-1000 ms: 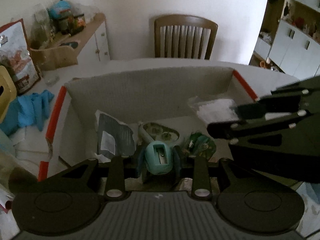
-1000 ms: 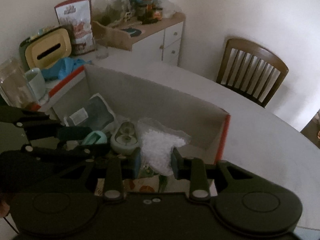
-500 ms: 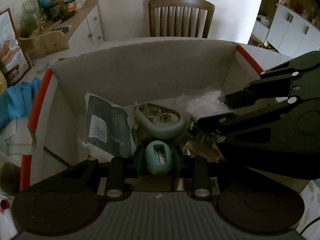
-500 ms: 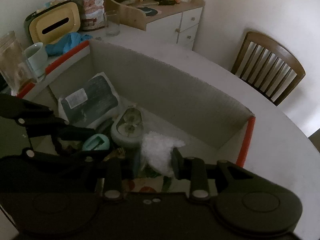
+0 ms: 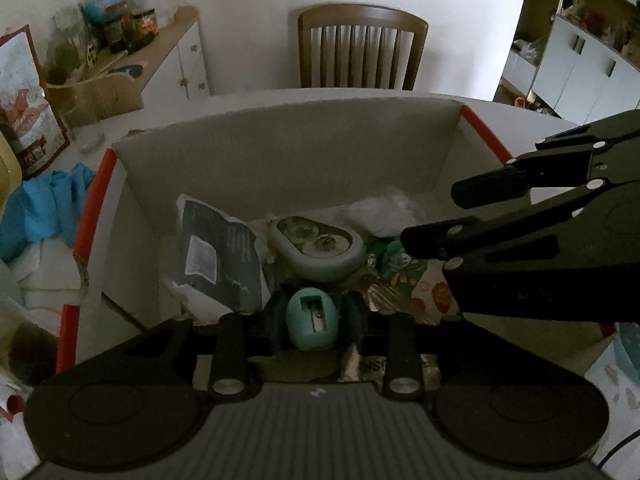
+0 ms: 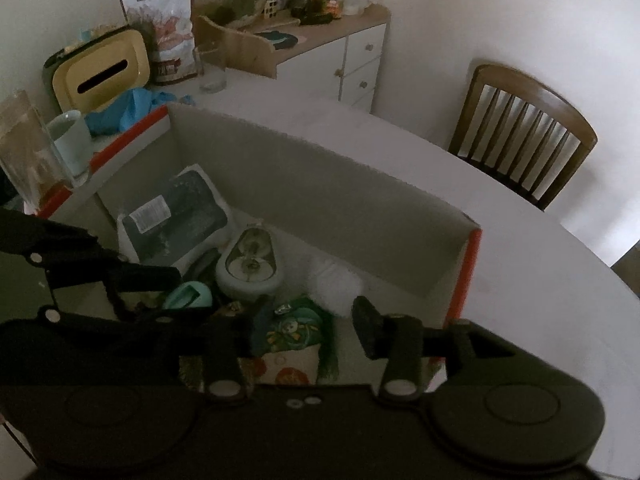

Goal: Organize objects
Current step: 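Open right gripper releasing the bag while left releases the sharpener into the box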

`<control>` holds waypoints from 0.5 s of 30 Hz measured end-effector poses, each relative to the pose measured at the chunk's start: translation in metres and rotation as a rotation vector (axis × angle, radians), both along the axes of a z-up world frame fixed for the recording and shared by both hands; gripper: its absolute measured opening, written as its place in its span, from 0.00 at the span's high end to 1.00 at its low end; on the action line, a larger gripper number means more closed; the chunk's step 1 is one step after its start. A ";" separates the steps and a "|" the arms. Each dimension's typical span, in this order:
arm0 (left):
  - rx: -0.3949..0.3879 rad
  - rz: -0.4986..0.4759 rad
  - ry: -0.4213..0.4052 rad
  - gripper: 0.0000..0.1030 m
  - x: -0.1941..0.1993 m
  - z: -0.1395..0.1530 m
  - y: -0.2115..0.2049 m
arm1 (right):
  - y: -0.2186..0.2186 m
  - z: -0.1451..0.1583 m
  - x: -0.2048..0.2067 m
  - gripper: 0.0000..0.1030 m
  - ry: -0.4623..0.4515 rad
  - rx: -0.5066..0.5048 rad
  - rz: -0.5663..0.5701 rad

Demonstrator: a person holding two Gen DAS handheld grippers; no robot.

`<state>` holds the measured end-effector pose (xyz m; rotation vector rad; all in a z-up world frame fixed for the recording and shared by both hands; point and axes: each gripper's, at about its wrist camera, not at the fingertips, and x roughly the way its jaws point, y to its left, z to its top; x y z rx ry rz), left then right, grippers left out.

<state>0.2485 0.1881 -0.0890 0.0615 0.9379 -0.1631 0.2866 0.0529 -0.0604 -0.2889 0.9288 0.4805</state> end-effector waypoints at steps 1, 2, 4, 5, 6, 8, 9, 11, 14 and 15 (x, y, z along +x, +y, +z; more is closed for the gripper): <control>-0.004 0.001 -0.008 0.59 -0.002 0.002 0.000 | -0.001 0.001 -0.001 0.52 -0.002 0.005 -0.004; -0.008 0.002 -0.018 0.53 -0.004 0.005 0.000 | -0.003 0.003 -0.004 0.51 -0.004 0.012 -0.007; -0.008 0.001 -0.034 0.50 -0.008 0.010 -0.001 | -0.006 0.007 -0.008 0.50 -0.010 0.022 -0.009; -0.008 -0.002 -0.042 0.50 -0.010 0.014 -0.002 | -0.008 0.010 -0.010 0.50 -0.014 0.029 -0.010; -0.007 -0.004 -0.050 0.50 -0.013 0.017 -0.003 | -0.009 0.012 -0.013 0.50 -0.018 0.036 -0.010; -0.010 -0.007 -0.063 0.50 -0.018 0.023 -0.004 | -0.012 0.019 -0.018 0.48 -0.027 0.050 -0.013; -0.012 -0.008 -0.067 0.50 -0.019 0.026 -0.005 | -0.014 0.022 -0.020 0.48 -0.034 0.059 -0.017; -0.016 -0.008 -0.075 0.50 -0.024 0.031 -0.006 | -0.020 0.029 -0.025 0.46 -0.040 0.085 -0.026; -0.022 -0.012 -0.088 0.50 -0.030 0.040 -0.009 | -0.027 0.037 -0.032 0.46 -0.052 0.108 -0.034; -0.023 -0.014 -0.094 0.49 -0.034 0.042 -0.010 | -0.029 0.039 -0.035 0.46 -0.058 0.109 -0.036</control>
